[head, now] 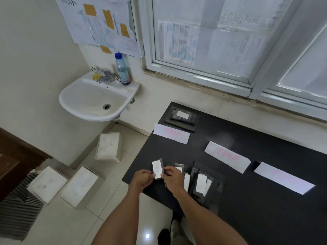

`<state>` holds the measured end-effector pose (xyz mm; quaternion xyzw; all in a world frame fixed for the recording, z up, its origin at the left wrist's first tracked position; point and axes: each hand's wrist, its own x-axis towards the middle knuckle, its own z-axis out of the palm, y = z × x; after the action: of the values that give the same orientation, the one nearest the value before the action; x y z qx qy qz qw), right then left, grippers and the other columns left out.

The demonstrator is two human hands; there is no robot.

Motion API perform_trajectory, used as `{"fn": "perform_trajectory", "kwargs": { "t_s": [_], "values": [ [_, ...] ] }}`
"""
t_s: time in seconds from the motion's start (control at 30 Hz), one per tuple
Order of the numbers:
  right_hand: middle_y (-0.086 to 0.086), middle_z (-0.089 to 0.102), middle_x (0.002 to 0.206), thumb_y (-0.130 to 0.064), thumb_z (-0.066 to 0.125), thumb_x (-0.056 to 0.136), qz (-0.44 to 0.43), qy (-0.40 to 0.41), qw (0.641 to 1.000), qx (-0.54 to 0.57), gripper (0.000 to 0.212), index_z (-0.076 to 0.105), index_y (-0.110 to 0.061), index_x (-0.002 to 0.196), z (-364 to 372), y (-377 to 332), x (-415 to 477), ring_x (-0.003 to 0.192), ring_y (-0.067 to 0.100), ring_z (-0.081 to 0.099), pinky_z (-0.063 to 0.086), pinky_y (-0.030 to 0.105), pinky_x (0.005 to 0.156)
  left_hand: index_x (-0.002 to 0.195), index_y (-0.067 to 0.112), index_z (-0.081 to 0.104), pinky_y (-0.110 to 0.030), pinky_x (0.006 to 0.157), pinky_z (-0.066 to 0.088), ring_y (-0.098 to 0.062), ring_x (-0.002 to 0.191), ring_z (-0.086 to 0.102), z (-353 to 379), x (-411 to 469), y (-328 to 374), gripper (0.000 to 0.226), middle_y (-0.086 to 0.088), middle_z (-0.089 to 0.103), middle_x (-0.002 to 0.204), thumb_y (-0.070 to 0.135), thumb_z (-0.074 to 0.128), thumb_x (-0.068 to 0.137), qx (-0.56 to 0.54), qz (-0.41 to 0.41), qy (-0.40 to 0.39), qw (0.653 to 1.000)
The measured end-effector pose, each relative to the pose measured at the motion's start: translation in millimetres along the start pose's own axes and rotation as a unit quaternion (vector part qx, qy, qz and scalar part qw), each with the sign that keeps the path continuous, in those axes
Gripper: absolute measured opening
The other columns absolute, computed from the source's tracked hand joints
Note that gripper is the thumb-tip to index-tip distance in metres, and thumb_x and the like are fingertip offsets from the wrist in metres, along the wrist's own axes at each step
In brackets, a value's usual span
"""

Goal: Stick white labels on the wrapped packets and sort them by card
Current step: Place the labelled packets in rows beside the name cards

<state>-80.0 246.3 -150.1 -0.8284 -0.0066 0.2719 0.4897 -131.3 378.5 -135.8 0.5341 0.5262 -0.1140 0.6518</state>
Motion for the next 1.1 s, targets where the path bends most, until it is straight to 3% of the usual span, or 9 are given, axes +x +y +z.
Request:
{"fn": "perform_trajectory", "kwargs": {
  "t_s": [0.1, 0.2, 0.4, 0.47, 0.6, 0.73, 0.87, 1.07, 1.1],
  "values": [
    [0.0, 0.073, 0.1, -0.004, 0.07, 0.08, -0.018, -0.006, 0.997, 0.069, 0.024, 0.068, -0.021, 0.096, -5.9, -5.9, -1.3, 0.096, 0.013, 0.067, 0.056, 0.033, 0.088, 0.126, 0.004, 0.048, -0.036, 0.079, 0.057, -0.028, 0.09, 0.065, -0.5, -6.2, 9.1, 0.045, -0.016, 0.063, 0.101, -0.011, 0.062, 0.086, -0.047, 0.003, -0.044, 0.998],
    [-0.003, 0.07, 0.104, -0.008, 0.07, 0.083, -0.028, -0.022, 0.995, 0.094, 0.026, 0.067, -0.031, 0.093, -15.1, -15.3, 5.5, 0.101, 0.014, 0.065, 0.056, 0.031, 0.086, 0.137, 0.008, 0.043, -0.041, 0.083, 0.057, -0.03, 0.093, 0.066, 1.5, -12.6, 18.2, 0.057, -0.018, 0.064, 0.108, -0.012, 0.062, 0.086, -0.066, 0.009, -0.084, 0.994],
    [0.003, 0.07, 0.09, -0.002, 0.06, 0.089, 0.023, -0.006, 0.971, 0.237, 0.022, 0.072, -0.019, 0.095, -47.8, -38.3, 7.9, 0.089, 0.02, 0.065, 0.058, 0.031, 0.073, 0.117, 0.005, 0.055, -0.039, 0.081, 0.055, -0.028, 0.107, 0.063, 14.3, -23.8, 34.4, 0.047, -0.016, 0.065, 0.118, 0.015, 0.079, 0.078, -0.073, 0.054, -0.095, 0.991],
    [0.005, 0.07, 0.09, 0.0, 0.057, 0.09, 0.006, 0.009, 0.968, 0.251, 0.023, 0.073, -0.016, 0.091, -66.7, -40.9, 6.0, 0.088, 0.022, 0.066, 0.059, 0.032, 0.073, 0.117, 0.005, 0.054, -0.037, 0.075, 0.055, -0.028, 0.103, 0.064, 25.5, -28.8, 45.3, 0.043, -0.018, 0.065, 0.116, 0.011, 0.076, 0.081, -0.103, 0.098, -0.096, 0.985],
    [-0.007, 0.065, 0.105, -0.006, 0.057, 0.09, -0.104, 0.092, 0.98, 0.141, 0.022, 0.067, -0.024, 0.099, -106.4, -32.9, -1.2, 0.1, 0.011, 0.06, 0.05, 0.021, 0.081, 0.119, 0.026, 0.061, -0.041, 0.084, 0.056, -0.027, 0.103, 0.065, 58.6, -45.2, 64.2, 0.041, -0.012, 0.066, 0.112, 0.001, 0.066, 0.087, -0.073, 0.164, -0.17, 0.969],
    [-0.004, 0.064, 0.108, -0.009, 0.059, 0.09, -0.143, 0.19, 0.966, 0.102, 0.016, 0.071, -0.021, 0.092, -152.1, -26.9, -6.5, 0.107, 0.009, 0.053, 0.043, 0.018, 0.086, 0.107, 0.02, 0.072, -0.034, 0.081, 0.056, -0.024, 0.1, 0.065, 105.5, -60.0, 76.6, 0.027, -0.011, 0.067, 0.115, 0.001, 0.061, 0.092, -0.012, 0.187, -0.233, 0.954],
    [-0.008, 0.063, 0.114, -0.018, 0.063, 0.09, -0.129, 0.197, 0.967, 0.099, 0.018, 0.073, -0.02, 0.104, -199.7, -16.6, -13.7, 0.115, 0.006, 0.049, 0.037, 0.021, 0.099, 0.101, 0.01, 0.073, -0.032, 0.077, 0.06, -0.028, 0.1, 0.067, 145.6, -72.9, 81.7, 0.019, -0.015, 0.069, 0.11, 0.001, 0.06, 0.092, -0.004, 0.2, -0.264, 0.943],
    [0.001, 0.057, 0.129, -0.017, 0.071, 0.084, -0.125, 0.185, 0.968, 0.112, 0.03, 0.07, -0.025, 0.112, -256.9, 8.6, -0.8, 0.121, 0.014, 0.051, 0.048, 0.029, 0.099, 0.112, 0.0, 0.071, -0.037, 0.082, 0.06, -0.035, 0.107, 0.066, 204.9, -71.7, 95.7, 0.024, -0.018, 0.067, 0.117, 0.001, 0.065, 0.088, 0.068, 0.229, -0.315, 0.918],
    [0.0, 0.056, 0.13, -0.018, 0.071, 0.084, -0.119, 0.179, 0.97, 0.117, 0.028, 0.07, -0.025, 0.111, -264.8, 12.0, 2.8, 0.119, 0.014, 0.051, 0.05, 0.025, 0.095, 0.111, 0.001, 0.071, -0.038, 0.083, 0.06, -0.035, 0.107, 0.066, 213.0, -69.7, 98.9, 0.024, -0.018, 0.067, 0.118, 0.002, 0.066, 0.088, 0.079, 0.234, -0.319, 0.915]
  ]
}}
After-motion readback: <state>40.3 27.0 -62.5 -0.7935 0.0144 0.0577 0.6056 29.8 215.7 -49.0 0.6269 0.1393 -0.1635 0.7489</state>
